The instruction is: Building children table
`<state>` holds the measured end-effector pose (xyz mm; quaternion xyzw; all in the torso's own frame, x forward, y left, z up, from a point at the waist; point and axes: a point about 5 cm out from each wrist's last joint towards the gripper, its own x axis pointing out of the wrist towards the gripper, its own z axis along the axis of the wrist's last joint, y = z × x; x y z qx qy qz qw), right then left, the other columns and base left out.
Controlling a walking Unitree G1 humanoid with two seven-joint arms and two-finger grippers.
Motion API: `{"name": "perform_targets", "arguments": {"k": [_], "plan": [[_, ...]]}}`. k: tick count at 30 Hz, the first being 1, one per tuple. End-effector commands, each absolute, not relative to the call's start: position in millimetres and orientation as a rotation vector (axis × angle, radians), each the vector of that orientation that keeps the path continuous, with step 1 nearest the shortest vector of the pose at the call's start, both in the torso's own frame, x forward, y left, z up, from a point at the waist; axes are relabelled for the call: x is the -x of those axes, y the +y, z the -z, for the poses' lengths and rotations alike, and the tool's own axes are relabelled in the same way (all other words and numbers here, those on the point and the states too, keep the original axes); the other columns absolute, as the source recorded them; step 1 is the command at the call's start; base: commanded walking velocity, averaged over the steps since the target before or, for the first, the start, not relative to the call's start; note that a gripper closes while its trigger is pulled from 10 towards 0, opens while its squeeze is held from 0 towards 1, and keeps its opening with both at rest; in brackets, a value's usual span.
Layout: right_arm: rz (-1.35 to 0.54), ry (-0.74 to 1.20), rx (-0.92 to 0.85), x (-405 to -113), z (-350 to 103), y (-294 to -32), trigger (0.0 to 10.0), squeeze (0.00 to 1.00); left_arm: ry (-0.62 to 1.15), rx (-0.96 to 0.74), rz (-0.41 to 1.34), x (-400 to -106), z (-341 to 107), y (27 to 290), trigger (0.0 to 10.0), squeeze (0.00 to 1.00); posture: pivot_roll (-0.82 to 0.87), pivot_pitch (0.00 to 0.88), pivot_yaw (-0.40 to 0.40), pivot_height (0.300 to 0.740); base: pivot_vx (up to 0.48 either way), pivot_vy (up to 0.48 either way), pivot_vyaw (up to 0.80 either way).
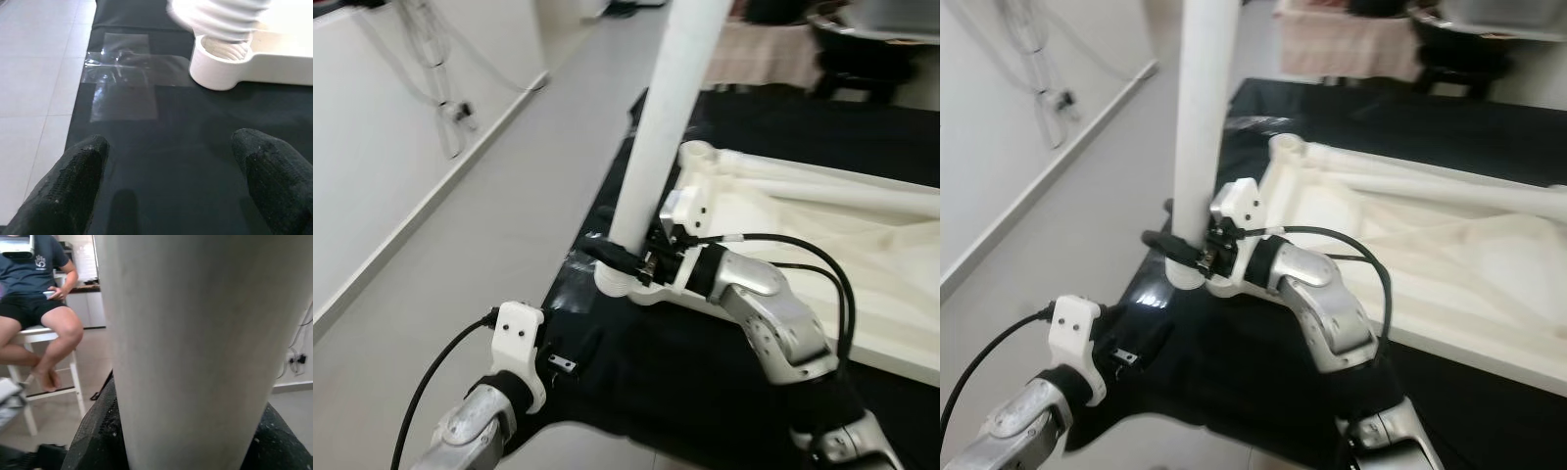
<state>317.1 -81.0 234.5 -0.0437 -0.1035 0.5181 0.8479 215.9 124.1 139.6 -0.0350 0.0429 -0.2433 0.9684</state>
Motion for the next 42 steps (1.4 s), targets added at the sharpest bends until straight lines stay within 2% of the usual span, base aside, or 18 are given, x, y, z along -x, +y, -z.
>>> {"name": "perform_targets", "arguments": {"k": [1,9,15,20,25,29,42], "plan": [[-1.046,-0.216,0.097,-325.7,-234.1,-90.4,10.0,0.00,0.088,0.037,0.529,-210.9,-140.2,120.6,10.0,0.00,0.02,0.226,0.024,0.740,0.000,0.000,0.00],[-1.043,-0.196,-0.004,-345.0,-239.6,-109.2,10.0,0.00,0.046,-0.107,0.637,-205.3,-144.7,112.7,10.0,0.00,0.03,0.255,0.031,0.740,0.000,0.000,0.00],[-1.208,-0.196,-0.075,-344.2,-254.4,-129.8,10.0,0.00,0.025,-0.155,0.672,-202.2,-150.6,113.8,10.0,0.00,0.04,0.299,0.045,0.740,0.000,0.000,0.00],[-1.282,-0.195,-0.080,-341.4,-260.7,-136.3,10.0,0.00,0.023,-0.154,0.694,-199.2,-152.0,113.2,10.0,0.00,0.04,0.310,0.049,0.740,0.000,0.000,0.00],[-1.289,-0.147,0.008,-344.7,-251.8,-139.9,10.0,0.00,0.017,-0.165,0.717,-195.7,-152.3,111.8,10.0,0.00,0.05,0.324,0.054,0.740,0.000,0.000,0.00],[-1.191,-0.087,0.142,-357.6,-237.7,-136.3,10.0,0.00,0.006,-0.168,0.725,-194.0,-152.8,111.6,10.0,0.00,0.06,0.333,0.053,0.740,0.000,0.000,0.00],[-1.237,-0.062,0.158,-358.5,-244.9,-150.0,10.0,0.00,0.003,-0.165,0.730,-192.7,-153.8,110.8,10.0,0.00,0.06,0.344,0.049,0.740,0.000,0.000,0.00]]}}
